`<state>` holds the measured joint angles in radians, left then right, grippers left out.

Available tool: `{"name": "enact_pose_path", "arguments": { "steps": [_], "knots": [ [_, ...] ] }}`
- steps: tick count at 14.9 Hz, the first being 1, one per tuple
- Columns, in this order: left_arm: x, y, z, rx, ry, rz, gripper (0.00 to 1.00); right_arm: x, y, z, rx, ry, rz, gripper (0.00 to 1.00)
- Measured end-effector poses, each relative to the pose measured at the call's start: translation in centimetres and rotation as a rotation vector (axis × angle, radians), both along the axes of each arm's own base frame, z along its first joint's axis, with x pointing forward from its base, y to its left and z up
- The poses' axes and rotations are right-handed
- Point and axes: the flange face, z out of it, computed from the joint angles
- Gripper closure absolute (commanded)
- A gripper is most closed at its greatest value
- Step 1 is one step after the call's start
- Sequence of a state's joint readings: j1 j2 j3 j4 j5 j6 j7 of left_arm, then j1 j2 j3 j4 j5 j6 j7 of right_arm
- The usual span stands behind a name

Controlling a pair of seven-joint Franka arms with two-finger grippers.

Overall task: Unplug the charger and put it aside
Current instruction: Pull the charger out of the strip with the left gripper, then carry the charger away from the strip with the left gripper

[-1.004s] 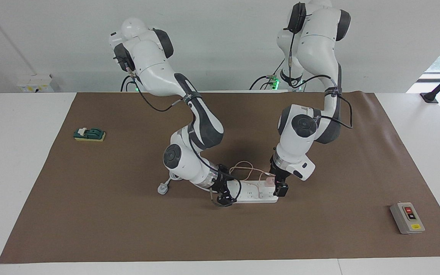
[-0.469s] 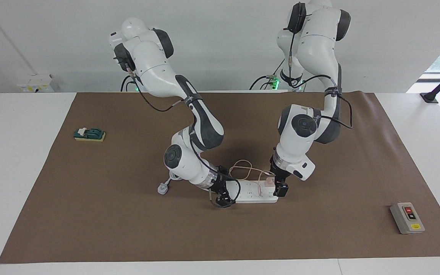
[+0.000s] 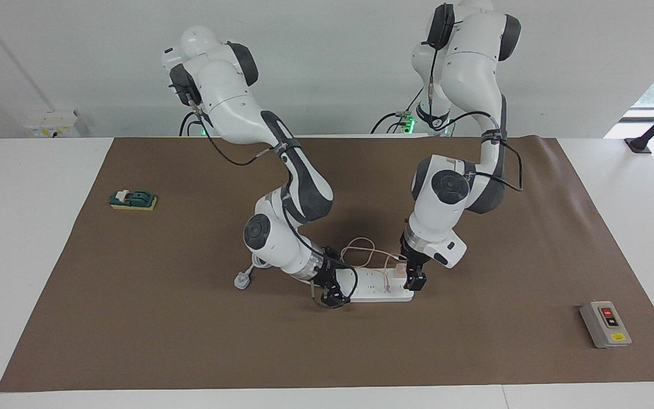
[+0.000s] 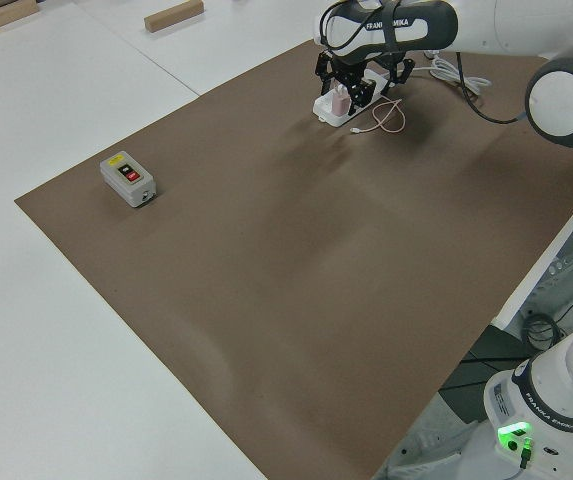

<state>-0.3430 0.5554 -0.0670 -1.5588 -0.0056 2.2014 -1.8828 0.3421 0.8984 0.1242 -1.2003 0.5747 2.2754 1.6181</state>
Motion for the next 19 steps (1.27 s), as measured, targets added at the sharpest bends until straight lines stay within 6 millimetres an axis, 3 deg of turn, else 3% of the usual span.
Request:
{"name": "enact_pose_path", "arguments": {
  "steps": [2,6,19],
  "knots": [
    [-0.11,-0.18,-0.03,0.002,0.002,-0.004,0.29,0.0,0.0,0.01,0.0,0.0,0.0,0.65],
    [-0.29,-0.25,-0.18,0.011,0.012,-0.009,1.0,-0.01,0.0,0.02,0.0,-0.001,0.0,0.64],
    [-0.45,-0.54,0.8,0.041,0.017,-0.06,1.0,-0.04,0.03,-0.01,-0.001,-0.002,-0.001,0.62]
  ]
}}
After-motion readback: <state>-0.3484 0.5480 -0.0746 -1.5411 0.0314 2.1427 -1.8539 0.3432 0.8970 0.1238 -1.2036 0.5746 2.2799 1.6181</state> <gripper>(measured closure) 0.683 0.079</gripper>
